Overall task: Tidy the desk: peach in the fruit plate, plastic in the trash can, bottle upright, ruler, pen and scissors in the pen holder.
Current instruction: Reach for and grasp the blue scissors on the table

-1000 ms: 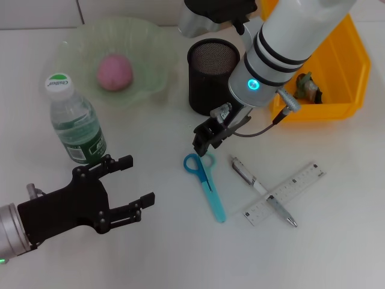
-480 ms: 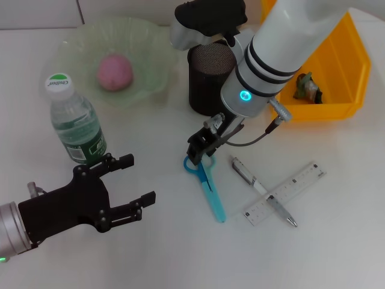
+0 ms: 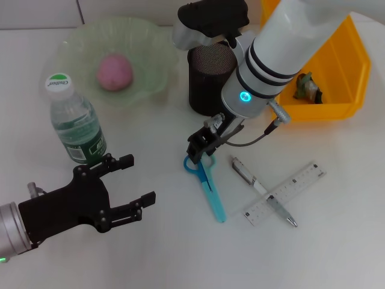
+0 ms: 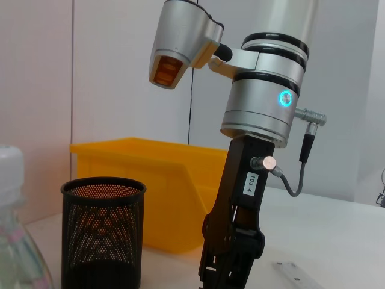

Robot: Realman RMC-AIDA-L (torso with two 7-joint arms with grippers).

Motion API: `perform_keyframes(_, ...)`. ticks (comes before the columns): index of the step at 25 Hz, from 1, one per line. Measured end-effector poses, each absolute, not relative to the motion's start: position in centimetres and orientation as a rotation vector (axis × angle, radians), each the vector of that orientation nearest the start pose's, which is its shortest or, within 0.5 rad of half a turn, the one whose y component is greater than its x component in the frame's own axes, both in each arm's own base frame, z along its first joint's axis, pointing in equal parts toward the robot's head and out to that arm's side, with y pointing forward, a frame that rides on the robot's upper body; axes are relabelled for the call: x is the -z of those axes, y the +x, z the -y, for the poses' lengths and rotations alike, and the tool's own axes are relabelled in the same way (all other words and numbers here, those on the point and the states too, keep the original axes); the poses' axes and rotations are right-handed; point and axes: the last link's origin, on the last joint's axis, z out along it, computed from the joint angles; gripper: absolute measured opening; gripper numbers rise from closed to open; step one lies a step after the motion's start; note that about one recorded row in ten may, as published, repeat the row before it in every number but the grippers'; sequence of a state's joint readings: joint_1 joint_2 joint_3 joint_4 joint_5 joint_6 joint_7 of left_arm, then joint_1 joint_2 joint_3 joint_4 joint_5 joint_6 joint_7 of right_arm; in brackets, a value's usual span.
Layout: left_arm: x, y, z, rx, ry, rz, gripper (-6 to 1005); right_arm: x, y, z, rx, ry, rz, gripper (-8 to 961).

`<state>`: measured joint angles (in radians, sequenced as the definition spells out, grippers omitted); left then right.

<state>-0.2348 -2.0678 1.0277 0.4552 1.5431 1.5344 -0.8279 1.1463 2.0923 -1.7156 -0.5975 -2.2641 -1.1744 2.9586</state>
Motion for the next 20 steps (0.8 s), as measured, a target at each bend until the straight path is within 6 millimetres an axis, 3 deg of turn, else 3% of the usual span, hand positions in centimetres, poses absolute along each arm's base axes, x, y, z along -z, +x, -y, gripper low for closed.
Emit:
perform_keyframes(9,3.7,-31.3,-23.7,0.831,-2.582,0.391,832,11.9,10.6,-38.9,0.542,-2.553,-1.231,329)
perform_keyframes(20,3.7,-31.4,-23.6,0.83,-2.58,0.395,832,12.0,9.8,-36.6,0.648,-2.648,-1.161,331)
